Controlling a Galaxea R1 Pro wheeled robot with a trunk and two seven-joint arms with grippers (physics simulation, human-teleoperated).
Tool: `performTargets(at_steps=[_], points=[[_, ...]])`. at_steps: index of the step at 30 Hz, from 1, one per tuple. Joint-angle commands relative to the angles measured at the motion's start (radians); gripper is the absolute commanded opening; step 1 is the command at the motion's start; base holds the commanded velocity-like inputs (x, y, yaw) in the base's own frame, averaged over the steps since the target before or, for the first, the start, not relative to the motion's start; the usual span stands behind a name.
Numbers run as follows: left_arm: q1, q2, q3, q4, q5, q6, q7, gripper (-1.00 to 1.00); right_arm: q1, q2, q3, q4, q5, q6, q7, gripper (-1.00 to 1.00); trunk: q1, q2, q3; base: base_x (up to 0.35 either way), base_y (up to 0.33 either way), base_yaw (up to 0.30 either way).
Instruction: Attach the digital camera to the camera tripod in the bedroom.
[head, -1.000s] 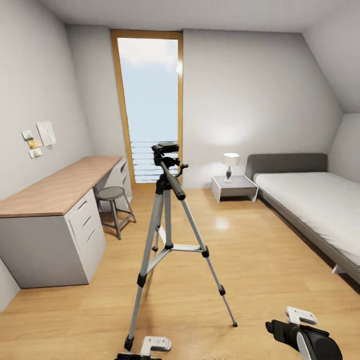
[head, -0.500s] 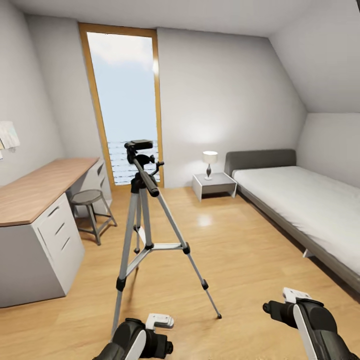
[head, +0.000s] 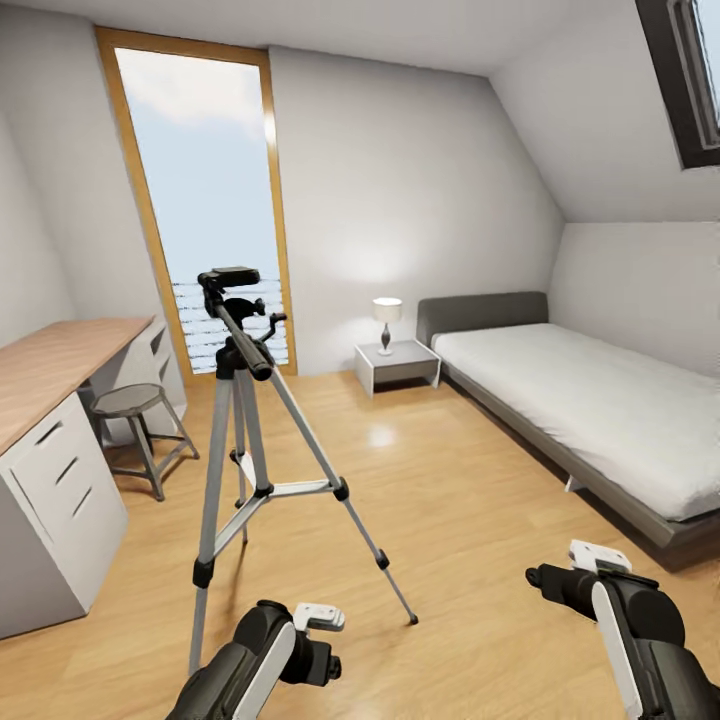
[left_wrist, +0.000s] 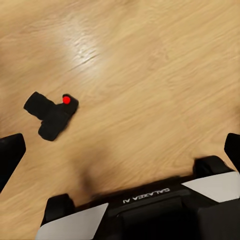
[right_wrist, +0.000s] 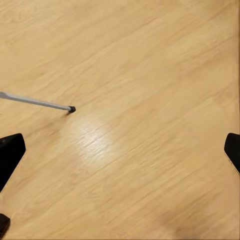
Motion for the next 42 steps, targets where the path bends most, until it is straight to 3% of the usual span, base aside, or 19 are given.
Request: performTargets(at_steps=[1,8,16,22,32,36,42], points=[[-0.002,0.0,0.0,0.003,0.011,0.003,0.011,1.0,-0.009,0.0,0.0,-0.006,-0.002,0.004,0.0,1.0,0.004,-0.008,-0.005,0.0,0.0,-0.082],[-0.01,-0.005,0.066,0.061,0.011,-0.028,0.017,1.0,-0.074,0.005,0.006,-0.01,0.0,0.004,-0.001,1.0,0.031,-0.057,-0.027,0.0,0.0,-0.03],[-0.065,-0.015,0.092,0.209,0.016,-0.142,0.007,1.0,-0.22,0.003,0.007,0.124,0.001,0.004,-0.003,1.0,0.061,-0.113,-0.052,0.0,0.0,-0.059],[-0.074,-0.021,0.096,0.239,0.018,-0.171,0.004,1.0,-0.236,0.004,0.011,0.148,0.002,0.004,-0.003,1.0,0.084,-0.155,-0.071,0.0,0.0,-0.22],[-0.078,-0.014,0.092,0.254,0.084,-0.197,0.002,1.0,-0.249,0.006,0.016,0.165,0.008,0.004,-0.004,1.0,0.084,-0.155,-0.071,0.0,0.0,-0.257],[-0.078,-0.006,0.088,0.259,0.1,-0.262,0.001,1.0,-0.253,0.004,0.015,0.2,0.008,0.004,-0.003,1.0,0.084,-0.155,-0.071,-0.014,0.032,-0.265],[-0.078,-0.005,0.086,0.263,0.104,-0.282,0.002,1.0,-0.254,0.005,0.022,0.214,0.008,0.004,-0.002,1.0,0.084,-0.155,-0.071,-0.066,0.191,-0.266]])
